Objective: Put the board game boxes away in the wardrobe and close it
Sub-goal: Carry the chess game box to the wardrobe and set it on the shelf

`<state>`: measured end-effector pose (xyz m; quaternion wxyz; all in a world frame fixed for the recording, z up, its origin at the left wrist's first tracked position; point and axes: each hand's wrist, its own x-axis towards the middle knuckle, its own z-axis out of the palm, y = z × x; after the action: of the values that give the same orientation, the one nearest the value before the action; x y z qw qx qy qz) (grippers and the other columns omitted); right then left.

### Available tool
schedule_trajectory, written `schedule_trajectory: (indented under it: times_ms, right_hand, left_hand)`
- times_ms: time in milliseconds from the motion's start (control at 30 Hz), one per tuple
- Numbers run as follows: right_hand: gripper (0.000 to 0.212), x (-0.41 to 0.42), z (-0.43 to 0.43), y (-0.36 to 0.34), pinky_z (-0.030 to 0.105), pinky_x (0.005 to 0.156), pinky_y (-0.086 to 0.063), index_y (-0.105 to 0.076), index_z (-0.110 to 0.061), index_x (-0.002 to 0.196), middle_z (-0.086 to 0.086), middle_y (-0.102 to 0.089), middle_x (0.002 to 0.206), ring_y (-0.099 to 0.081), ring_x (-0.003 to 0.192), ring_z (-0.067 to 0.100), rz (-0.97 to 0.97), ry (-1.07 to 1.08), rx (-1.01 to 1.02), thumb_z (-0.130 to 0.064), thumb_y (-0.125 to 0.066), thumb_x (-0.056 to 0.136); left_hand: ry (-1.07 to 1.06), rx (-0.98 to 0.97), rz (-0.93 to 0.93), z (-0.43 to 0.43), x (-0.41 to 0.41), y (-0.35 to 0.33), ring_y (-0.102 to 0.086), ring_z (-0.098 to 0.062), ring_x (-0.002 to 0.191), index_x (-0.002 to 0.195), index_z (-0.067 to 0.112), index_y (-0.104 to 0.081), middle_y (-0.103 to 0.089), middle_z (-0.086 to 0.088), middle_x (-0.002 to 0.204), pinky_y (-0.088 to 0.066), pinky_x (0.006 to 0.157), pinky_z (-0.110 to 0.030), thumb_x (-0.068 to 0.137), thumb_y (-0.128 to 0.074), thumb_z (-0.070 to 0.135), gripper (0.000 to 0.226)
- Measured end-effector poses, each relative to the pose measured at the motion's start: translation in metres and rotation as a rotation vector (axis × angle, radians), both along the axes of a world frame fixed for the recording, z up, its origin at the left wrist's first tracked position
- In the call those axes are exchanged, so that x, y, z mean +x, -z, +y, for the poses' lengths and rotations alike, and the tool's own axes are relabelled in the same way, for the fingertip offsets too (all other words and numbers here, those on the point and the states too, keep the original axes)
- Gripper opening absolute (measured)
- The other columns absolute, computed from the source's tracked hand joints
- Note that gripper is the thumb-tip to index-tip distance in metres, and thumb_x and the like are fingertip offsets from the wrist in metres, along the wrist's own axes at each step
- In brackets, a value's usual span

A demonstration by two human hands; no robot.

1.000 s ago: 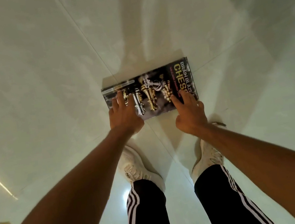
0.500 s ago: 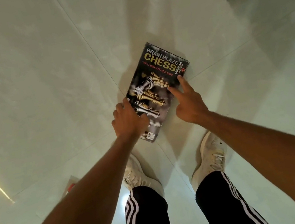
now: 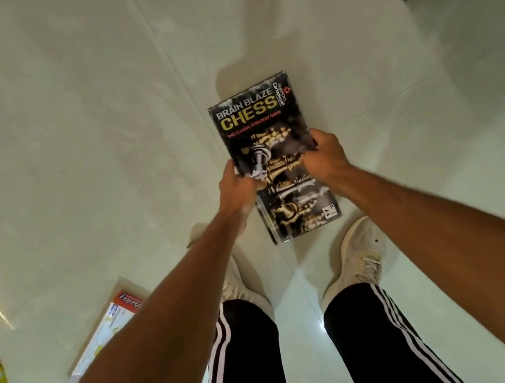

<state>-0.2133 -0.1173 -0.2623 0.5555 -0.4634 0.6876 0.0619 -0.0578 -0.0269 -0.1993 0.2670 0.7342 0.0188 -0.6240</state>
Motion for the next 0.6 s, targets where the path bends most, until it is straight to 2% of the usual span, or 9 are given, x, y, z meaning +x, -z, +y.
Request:
schedule_trajectory:
  times_ms: [100,167,267,400,433,467,533,600]
  right_hand:
    - [0.041,0.022,-0.011,-0.077,0.039,0.059,-0.062,-0.066,-0.036,0.100,0.005,-0.061,0.116,-0.071,0.085,0.024,-0.135,0.000,0.000,-0.001,-0.062,0.080]
    - [0.046,0.038,-0.013,-0.138,0.039,0.064,-0.062,-0.065,-0.035,0.108,0.001,-0.065,0.113,-0.071,0.088,0.019,-0.210,-0.022,-0.009,0.003,-0.064,0.081]
    - [0.058,0.050,-0.010,-0.237,0.021,0.067,-0.058,-0.053,-0.035,0.131,-0.004,-0.064,0.124,-0.065,0.106,0.014,-0.279,-0.081,-0.041,0.000,-0.061,0.086]
    - [0.063,0.083,0.009,-0.413,0.010,0.059,-0.052,-0.042,-0.025,0.144,-0.001,-0.059,0.133,-0.068,0.091,-0.003,-0.324,-0.139,-0.026,0.004,-0.056,0.090]
    - [0.063,0.094,0.015,-0.458,0.009,0.065,-0.053,-0.039,-0.023,0.146,-0.001,-0.053,0.140,-0.065,0.099,-0.003,-0.317,-0.188,-0.049,0.003,-0.056,0.091]
    - [0.064,0.103,0.021,-0.496,0.012,0.078,-0.053,-0.037,-0.022,0.147,-0.002,-0.048,0.146,-0.060,0.112,0.003,-0.304,-0.237,-0.072,0.002,-0.057,0.091]
    - [0.066,0.126,0.034,-0.568,0.027,0.103,-0.045,-0.035,-0.023,0.148,-0.006,-0.043,0.150,-0.048,0.131,0.013,-0.296,-0.328,-0.127,-0.003,-0.060,0.091]
    - [0.066,0.151,0.044,-0.627,0.036,0.111,-0.039,-0.033,-0.025,0.148,-0.006,-0.042,0.151,-0.044,0.135,0.015,-0.316,-0.423,-0.151,-0.007,-0.061,0.091]
  left_hand:
    - [-0.051,-0.072,-0.061,0.010,0.023,-0.045,-0.060,-0.015,0.098,0.141,0.024,-0.043,-0.060,-0.006,0.124,-0.050,0.070,-0.031,0.083,-0.055,-0.008,0.067]
    - [-0.108,-0.140,-0.092,0.020,0.040,-0.099,-0.063,-0.019,0.100,0.142,0.025,-0.045,-0.062,-0.006,0.120,-0.052,0.065,-0.026,0.082,-0.058,-0.009,0.070]
    - [-0.141,-0.231,-0.088,0.032,0.063,-0.195,-0.066,-0.017,0.095,0.143,0.026,-0.044,-0.062,-0.002,0.115,-0.054,0.064,-0.024,0.083,-0.063,-0.006,0.071]
    - [-0.202,-0.291,-0.069,0.063,0.105,-0.350,-0.066,-0.018,0.088,0.142,0.026,-0.047,-0.061,-0.008,0.116,-0.056,0.065,-0.026,0.077,-0.068,-0.005,0.076]
    - [-0.197,-0.307,-0.075,0.075,0.117,-0.391,-0.066,-0.020,0.091,0.142,0.029,-0.047,-0.061,-0.009,0.120,-0.056,0.066,-0.027,0.073,-0.071,-0.001,0.078]
    - [-0.197,-0.318,-0.074,0.086,0.129,-0.424,-0.066,-0.022,0.095,0.141,0.033,-0.047,-0.060,-0.010,0.124,-0.055,0.068,-0.027,0.071,-0.072,0.004,0.080]
    - [-0.196,-0.357,-0.076,0.109,0.152,-0.490,-0.067,-0.023,0.101,0.140,0.037,-0.047,-0.060,-0.011,0.128,-0.055,0.069,-0.025,0.071,-0.073,0.004,0.081]
    - [-0.207,-0.409,-0.092,0.129,0.175,-0.547,-0.069,-0.018,0.095,0.144,0.034,-0.043,-0.065,-0.012,0.121,-0.055,0.068,-0.024,0.077,-0.068,-0.006,0.081]
